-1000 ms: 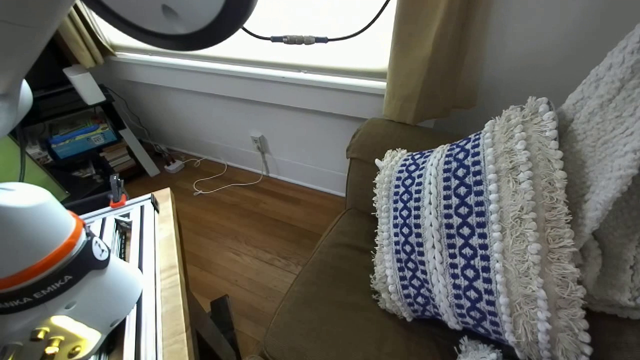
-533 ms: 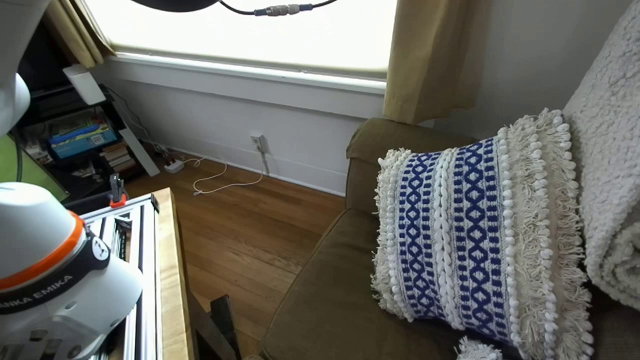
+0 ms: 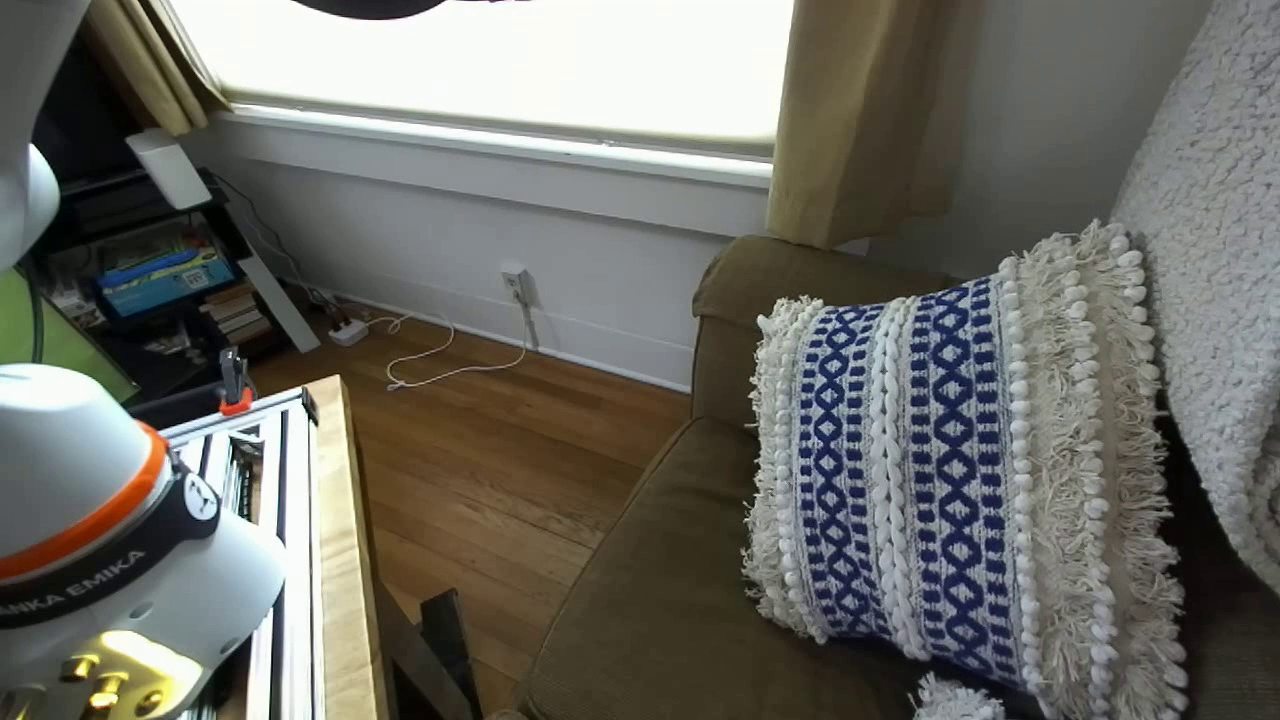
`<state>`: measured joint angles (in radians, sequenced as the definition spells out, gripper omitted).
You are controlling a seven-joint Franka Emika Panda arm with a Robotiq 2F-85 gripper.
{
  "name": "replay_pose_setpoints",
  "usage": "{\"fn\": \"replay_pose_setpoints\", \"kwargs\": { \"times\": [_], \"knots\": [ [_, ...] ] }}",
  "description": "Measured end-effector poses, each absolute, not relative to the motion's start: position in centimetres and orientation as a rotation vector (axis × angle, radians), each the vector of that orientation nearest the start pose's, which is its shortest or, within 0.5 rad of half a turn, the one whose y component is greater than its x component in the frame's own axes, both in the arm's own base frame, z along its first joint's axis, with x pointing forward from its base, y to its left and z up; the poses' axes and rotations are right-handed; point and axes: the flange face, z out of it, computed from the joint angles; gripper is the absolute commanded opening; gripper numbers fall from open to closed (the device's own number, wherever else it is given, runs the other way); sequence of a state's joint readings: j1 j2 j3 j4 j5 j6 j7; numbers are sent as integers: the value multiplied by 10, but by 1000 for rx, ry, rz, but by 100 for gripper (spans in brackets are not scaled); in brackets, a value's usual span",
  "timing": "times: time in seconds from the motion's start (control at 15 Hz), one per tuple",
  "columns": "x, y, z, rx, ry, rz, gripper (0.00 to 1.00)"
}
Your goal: Pick up the white throw blanket and put it over the rightmost throw pillow
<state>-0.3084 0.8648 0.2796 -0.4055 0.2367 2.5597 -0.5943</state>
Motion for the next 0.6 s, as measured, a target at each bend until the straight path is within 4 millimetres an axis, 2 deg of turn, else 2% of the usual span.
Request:
{"fn": "replay_pose_setpoints", "kwargs": {
  "times": [0.47, 0.6],
  "knots": [
    [744, -175, 721, -2496, -283, -1965, 1],
    [740, -167, 730, -2516, -334, -1922, 1]
  ]
}}
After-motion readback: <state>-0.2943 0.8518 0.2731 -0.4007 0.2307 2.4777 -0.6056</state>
